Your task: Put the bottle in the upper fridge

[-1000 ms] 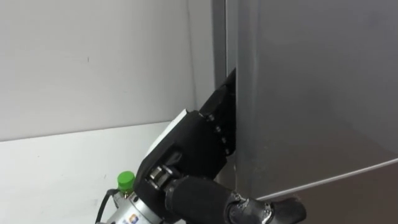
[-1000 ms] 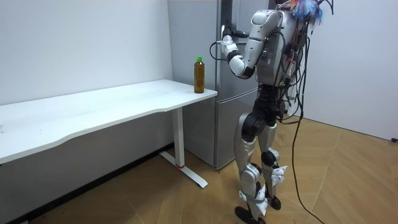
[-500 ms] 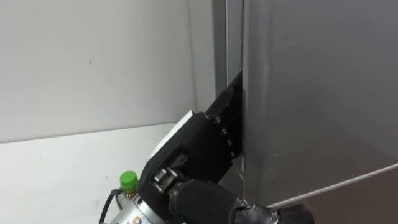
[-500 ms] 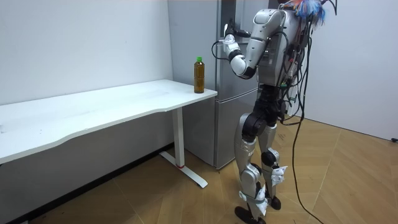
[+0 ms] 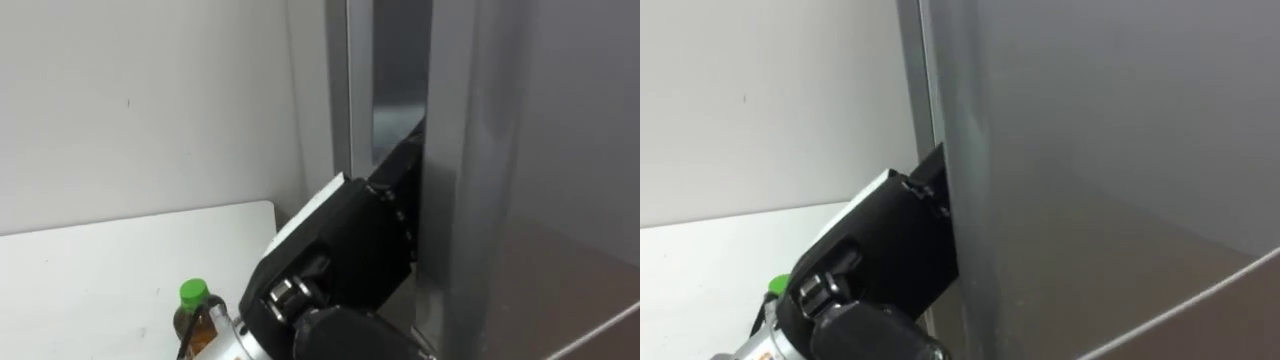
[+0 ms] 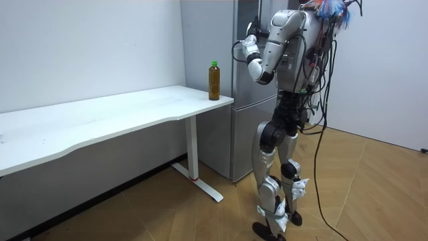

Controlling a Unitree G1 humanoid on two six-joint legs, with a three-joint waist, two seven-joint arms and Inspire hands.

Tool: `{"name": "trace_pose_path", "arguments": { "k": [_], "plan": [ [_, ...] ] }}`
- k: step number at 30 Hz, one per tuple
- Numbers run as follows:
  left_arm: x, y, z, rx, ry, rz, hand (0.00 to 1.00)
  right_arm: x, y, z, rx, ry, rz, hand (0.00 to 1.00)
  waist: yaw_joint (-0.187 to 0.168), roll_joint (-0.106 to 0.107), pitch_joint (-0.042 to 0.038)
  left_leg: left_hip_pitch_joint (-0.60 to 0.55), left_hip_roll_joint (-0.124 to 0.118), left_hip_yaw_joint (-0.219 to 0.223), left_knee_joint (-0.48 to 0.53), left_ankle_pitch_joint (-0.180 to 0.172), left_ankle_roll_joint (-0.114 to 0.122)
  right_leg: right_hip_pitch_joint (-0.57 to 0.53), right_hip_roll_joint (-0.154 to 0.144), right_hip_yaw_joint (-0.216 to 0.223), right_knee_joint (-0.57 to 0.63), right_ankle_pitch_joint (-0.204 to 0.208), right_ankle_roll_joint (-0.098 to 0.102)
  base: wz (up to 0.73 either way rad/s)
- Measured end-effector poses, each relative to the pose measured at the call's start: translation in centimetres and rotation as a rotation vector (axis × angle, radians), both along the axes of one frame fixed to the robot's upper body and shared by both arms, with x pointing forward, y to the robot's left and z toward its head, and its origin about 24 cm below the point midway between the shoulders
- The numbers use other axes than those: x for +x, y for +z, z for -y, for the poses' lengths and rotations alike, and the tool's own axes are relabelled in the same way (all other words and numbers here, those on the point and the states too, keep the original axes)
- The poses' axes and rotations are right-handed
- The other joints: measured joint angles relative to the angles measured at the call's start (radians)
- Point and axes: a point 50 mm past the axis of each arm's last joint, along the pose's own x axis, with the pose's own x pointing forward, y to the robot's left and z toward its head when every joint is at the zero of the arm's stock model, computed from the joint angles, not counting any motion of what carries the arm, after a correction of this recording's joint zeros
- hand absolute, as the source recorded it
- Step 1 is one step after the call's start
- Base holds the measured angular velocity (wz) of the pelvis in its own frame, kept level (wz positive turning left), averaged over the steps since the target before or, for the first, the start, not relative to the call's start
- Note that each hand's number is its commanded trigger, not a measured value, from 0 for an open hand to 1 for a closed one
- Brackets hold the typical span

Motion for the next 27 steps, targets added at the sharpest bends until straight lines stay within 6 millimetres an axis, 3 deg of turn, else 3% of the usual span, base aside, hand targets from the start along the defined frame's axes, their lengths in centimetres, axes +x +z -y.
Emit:
{"name": "trace_pose_path", "arguments": {
  "k": [9,13,27],
  "plan": [
    [-0.7,-0.3,1.4,0.012,-0.077,-0.005,0.00,0.1,0.0,0.0,0.009,0.000,0.003,0.00,-0.003,-0.007,-0.0008,-0.011,0.000,0.006,-0.001,0.000,0.000,-0.012,0.001,0.005,-0.002,0.000,0.000,-0.01],
    [-0.7,-0.3,1.4,0.014,-0.083,-0.001,0.00,0.2,0.1,0.0,0.015,-0.003,0.005,0.00,-0.003,-0.009,-0.0006,-0.013,0.004,0.024,-0.002,0.000,0.000,-0.019,0.002,0.017,-0.002,0.000,0.000,-0.09],
    [-0.9,-0.4,1.8,0.017,-0.101,-0.005,0.00,0.4,0.1,0.0,0.003,0.004,0.006,0.00,-0.010,-0.013,-0.0014,-0.023,0.005,0.027,-0.001,0.000,0.000,-0.022,0.004,0.025,-0.004,0.001,0.001,0.00]
  ]
}}
